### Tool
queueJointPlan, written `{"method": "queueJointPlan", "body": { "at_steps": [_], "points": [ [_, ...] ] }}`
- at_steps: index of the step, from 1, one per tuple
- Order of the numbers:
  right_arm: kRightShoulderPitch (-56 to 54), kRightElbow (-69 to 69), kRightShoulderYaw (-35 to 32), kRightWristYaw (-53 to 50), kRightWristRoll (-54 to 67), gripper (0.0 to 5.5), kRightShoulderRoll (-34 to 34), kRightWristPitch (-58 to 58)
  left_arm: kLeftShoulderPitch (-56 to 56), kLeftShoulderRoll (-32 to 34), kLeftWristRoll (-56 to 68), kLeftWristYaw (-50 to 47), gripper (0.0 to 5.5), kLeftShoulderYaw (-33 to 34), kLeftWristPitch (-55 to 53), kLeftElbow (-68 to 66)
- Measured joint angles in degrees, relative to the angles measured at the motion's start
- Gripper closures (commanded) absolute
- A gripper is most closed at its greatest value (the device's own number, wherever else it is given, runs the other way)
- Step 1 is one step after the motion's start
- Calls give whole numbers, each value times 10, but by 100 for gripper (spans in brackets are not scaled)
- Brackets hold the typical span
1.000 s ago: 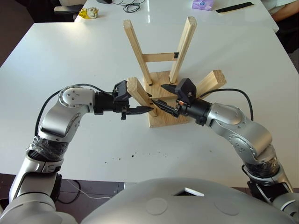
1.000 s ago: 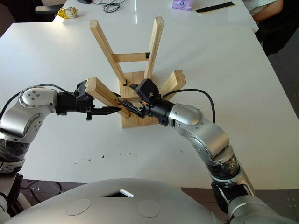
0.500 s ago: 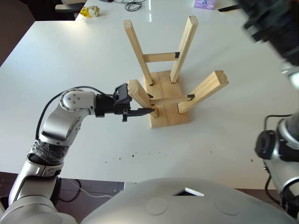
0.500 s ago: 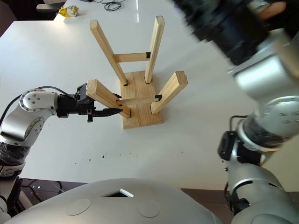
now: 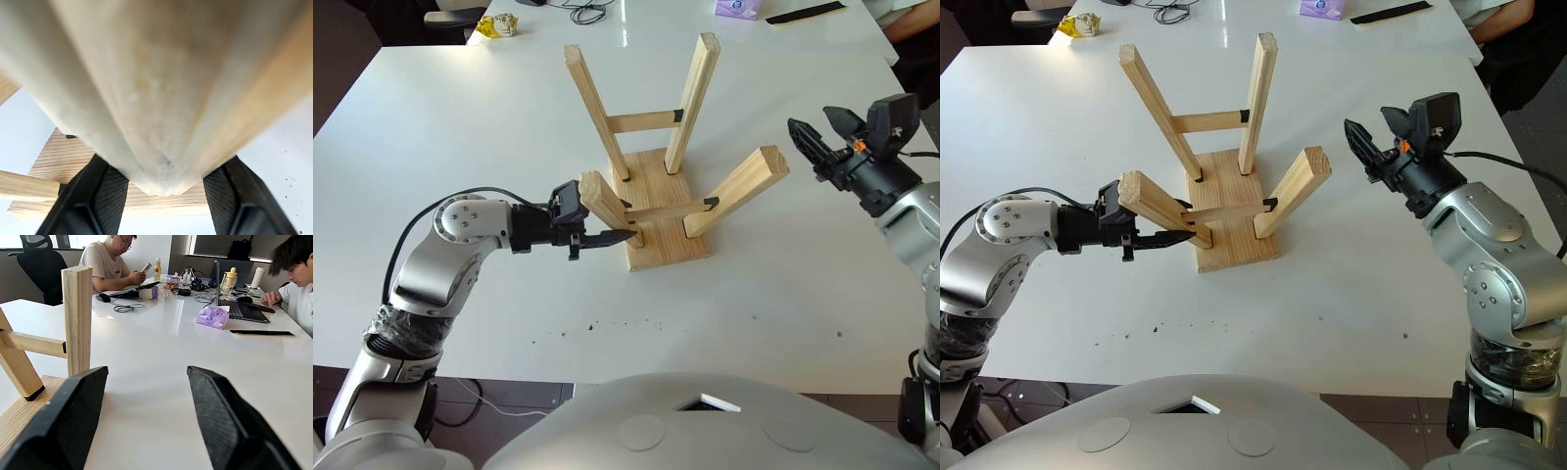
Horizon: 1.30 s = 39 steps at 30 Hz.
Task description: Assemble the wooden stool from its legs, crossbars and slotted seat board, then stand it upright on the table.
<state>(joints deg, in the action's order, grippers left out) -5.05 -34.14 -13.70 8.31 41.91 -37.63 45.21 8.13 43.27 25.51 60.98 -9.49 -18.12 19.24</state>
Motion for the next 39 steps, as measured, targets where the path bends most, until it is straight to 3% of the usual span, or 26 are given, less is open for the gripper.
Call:
{"method": "queueJointPlan", "body": {
  "at_steps": [11, 18, 25, 29, 35, 39],
  "points": [
    [18, -9, 27, 18, -59, 251, 13, 0, -12, 6, -8, -20, 338, -8, 4, 22],
    [16, -14, 70, 25, -85, 251, 24, 3, -35, 11, -50, -24, 219, -45, -37, 0],
    [10, -11, 82, 35, -108, 251, 36, 3, -51, -25, -133, -62, 120, -84, 15, -75],
    [38, -12, 69, 41, -130, 251, 30, 5, -112, -13, -95, -70, 120, -10, 3, -68],
    [89, -48, -4, 37, -134, 251, 30, 10, -186, -35, 90, -115, 120, 177, -82, 57],
    [102, -57, -38, 30, -143, 251, 30, 16, -172, -43, 166, -137, 120, 216, -113, 105]
  ]
}}
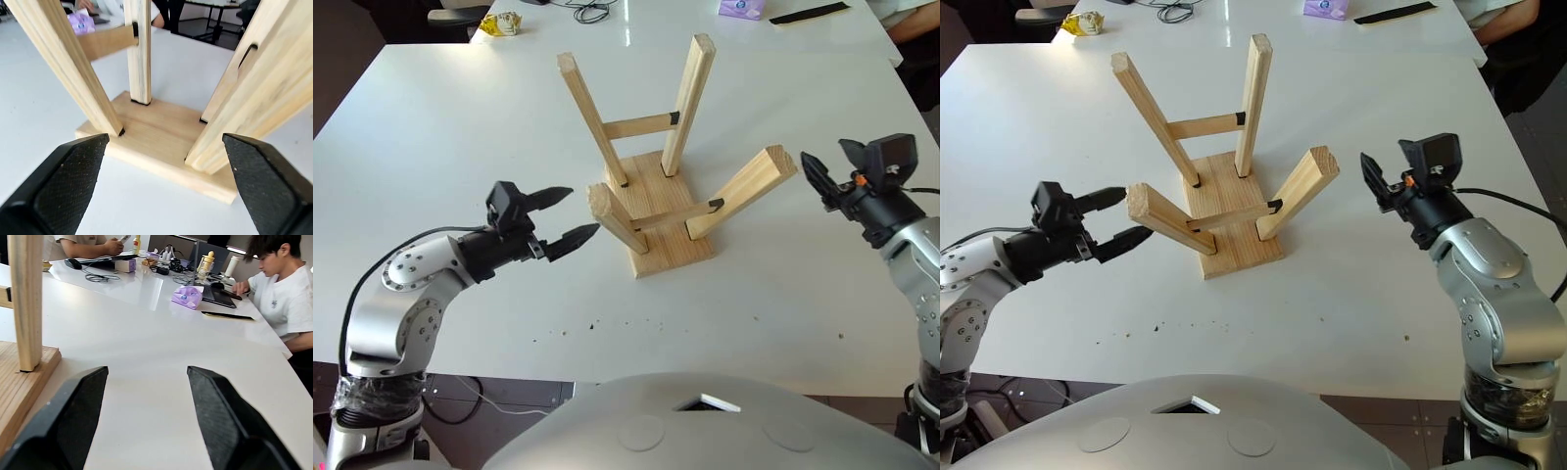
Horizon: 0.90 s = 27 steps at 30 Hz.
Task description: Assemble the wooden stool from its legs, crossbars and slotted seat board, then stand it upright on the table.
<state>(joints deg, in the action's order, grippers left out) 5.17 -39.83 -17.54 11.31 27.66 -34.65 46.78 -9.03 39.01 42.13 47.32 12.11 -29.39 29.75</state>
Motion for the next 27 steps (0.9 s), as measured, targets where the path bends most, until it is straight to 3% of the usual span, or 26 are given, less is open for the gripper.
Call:
{"method": "queueJointPlan", "body": {
  "at_steps": [3, 5, 11, 15, 27],
  "points": [
    [-7, -14, 9, -10, -8, 251, 3, 15, 21, 7, 42, 5, 120, 4, -19, 28],
    [-29, -36, 50, -29, -11, 251, 15, 38, 39, 15, 56, 17, 120, -6, -29, 50],
    [-76, -67, 208, -115, -77, 251, 78, 107, 88, 18, 35, 23, 120, -78, -37, 65],
    [-75, -123, 341, -73, -46, 251, 108, 128, 116, 7, -24, -1, 120, -124, -34, 32],
    [-26, -32, 231, 11, -88, 251, 5, 67, 80, 15, -44, 51, 120, -122, 4, 10]
  ]
}}
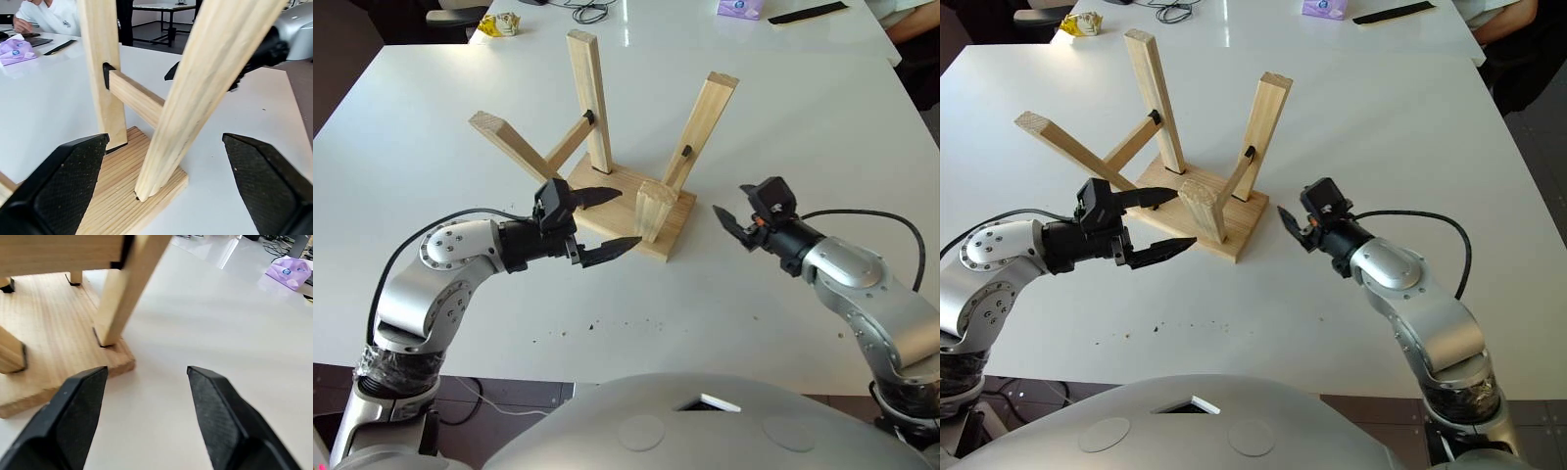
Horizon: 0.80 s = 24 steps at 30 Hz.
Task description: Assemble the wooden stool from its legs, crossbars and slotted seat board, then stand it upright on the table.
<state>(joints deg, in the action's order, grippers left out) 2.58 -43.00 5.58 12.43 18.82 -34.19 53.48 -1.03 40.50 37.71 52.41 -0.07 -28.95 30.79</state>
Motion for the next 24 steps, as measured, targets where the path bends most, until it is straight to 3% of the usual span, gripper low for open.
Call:
{"method": "queueJointPlan", "body": {
  "at_steps": [5, 10, 17, 24],
  "points": [
    [-95, 204, -81, 43, -40, 251, -23, -158, 8, 1, 39, 11, 120, -7, -32, 22],
    [-293, 402, -82, 87, -69, 251, -15, -278, 36, -2, 38, 14, 120, -18, -40, 11],
    [-425, 382, -142, 127, 82, 251, 54, -217, 64, -6, 61, 15, 120, 1, -51, -11],
    [-504, 406, -167, 121, 130, 251, 88, -186, 84, -20, 85, 3, 120, 11, -63, -17]
  ]
}}
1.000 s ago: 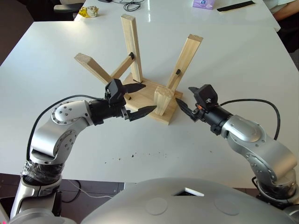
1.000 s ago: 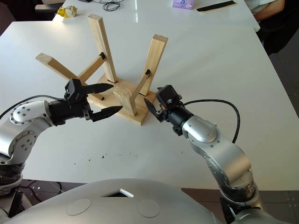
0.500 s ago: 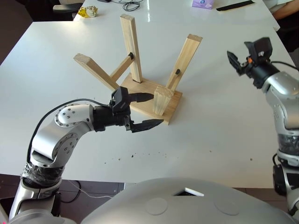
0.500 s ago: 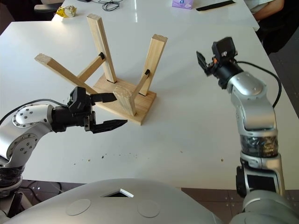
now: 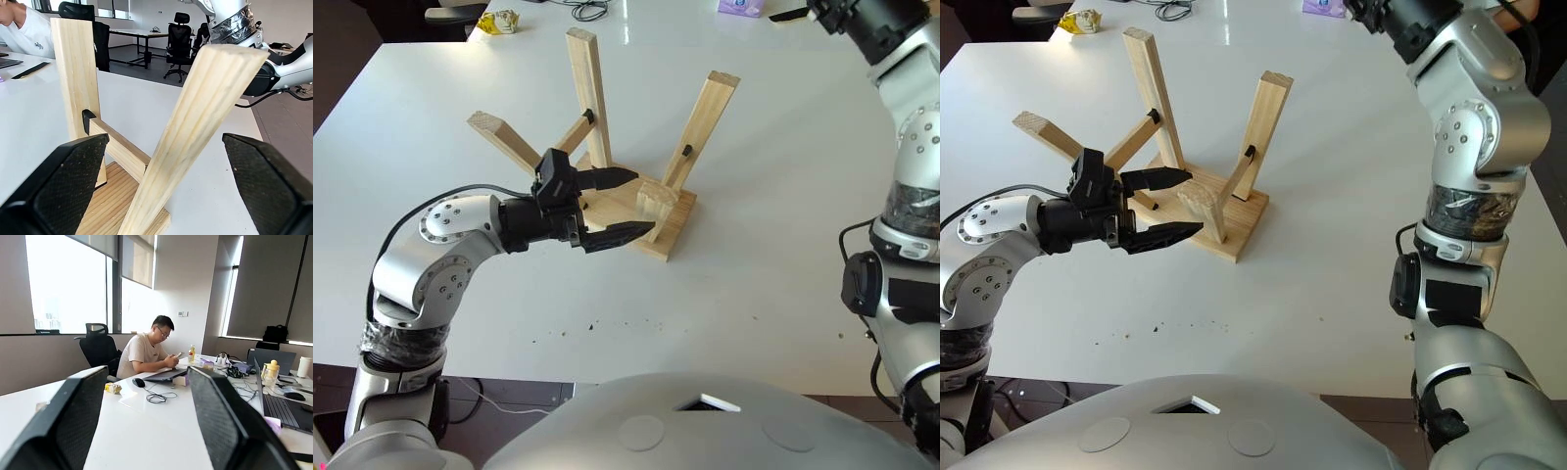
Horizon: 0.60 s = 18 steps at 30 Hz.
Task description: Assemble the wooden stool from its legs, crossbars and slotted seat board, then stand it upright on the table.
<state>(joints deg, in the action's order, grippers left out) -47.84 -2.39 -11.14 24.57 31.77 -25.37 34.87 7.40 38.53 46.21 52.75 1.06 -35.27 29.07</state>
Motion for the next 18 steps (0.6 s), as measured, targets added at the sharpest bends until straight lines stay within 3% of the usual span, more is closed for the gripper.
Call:
{"method": "queueJointPlan", "body": {
  "at_steps": [4, 11, 18],
  "points": [
    [-14, 8, 3, 4, 19, 251, 26, 9, 0, -1, -1, -1, 120, -2, 0, 0],
    [101, 24, 141, 69, -55, 251, 12, -25, 4, -8, -4, -2, 120, -19, -1, 2],
    [150, -64, 136, 75, -44, 251, -29, -15, 5, -6, -4, -2, 120, -19, -1, 2]
  ]
}}
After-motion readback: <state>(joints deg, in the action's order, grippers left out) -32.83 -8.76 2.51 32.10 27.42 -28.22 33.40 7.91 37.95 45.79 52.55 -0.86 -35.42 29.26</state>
